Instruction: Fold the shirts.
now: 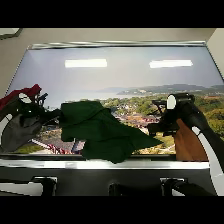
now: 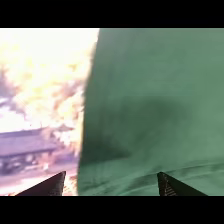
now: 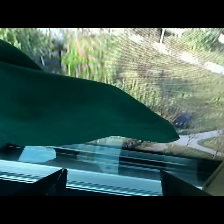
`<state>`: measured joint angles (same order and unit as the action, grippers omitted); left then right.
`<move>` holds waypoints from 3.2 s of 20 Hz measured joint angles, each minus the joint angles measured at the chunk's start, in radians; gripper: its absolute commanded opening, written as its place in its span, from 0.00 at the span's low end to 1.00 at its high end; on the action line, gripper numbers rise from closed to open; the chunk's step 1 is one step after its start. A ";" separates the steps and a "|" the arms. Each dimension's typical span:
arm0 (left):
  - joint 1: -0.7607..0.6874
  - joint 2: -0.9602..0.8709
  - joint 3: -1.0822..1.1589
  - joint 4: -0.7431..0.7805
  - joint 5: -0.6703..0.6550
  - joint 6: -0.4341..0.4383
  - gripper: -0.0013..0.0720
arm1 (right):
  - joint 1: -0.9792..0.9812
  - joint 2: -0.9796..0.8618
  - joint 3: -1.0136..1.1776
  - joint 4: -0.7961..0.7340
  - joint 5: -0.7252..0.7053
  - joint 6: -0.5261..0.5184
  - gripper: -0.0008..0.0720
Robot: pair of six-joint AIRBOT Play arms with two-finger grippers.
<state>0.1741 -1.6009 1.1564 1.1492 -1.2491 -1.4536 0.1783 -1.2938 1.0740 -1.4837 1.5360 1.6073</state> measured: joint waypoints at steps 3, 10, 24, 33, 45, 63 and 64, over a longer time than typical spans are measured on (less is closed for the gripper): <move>-0.022 -0.037 -0.003 -0.050 0.003 0.018 0.33 | 0.000 0.000 -0.002 0.002 0.001 -0.003 0.97; -0.046 -0.050 -0.004 -0.121 0.042 0.093 0.06 | -0.151 -0.028 -0.064 0.071 -0.057 -0.037 0.96; -0.057 0.068 -0.001 -0.180 0.035 0.145 0.06 | -0.207 -0.192 -0.156 0.248 -0.147 -0.137 0.51; -0.057 0.197 0.088 -0.180 0.019 0.145 0.06 | -0.092 -0.122 -0.080 0.222 -0.229 -0.084 0.06; -0.056 0.679 0.835 -0.071 0.237 -0.054 0.06 | -0.081 0.464 0.679 -0.222 -0.438 0.134 0.06; -0.160 0.642 -0.158 0.109 0.000 -0.090 0.06 | -0.082 -0.061 0.406 -0.148 -0.438 0.130 0.06; -0.152 0.581 -0.167 0.098 0.051 -0.088 0.06 | -0.082 -0.111 0.398 -0.132 -0.513 0.160 0.06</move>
<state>0.0223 -1.0199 0.9894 1.2472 -1.1976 -1.5417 0.0967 -1.4048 1.4723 -1.6161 1.0225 1.7672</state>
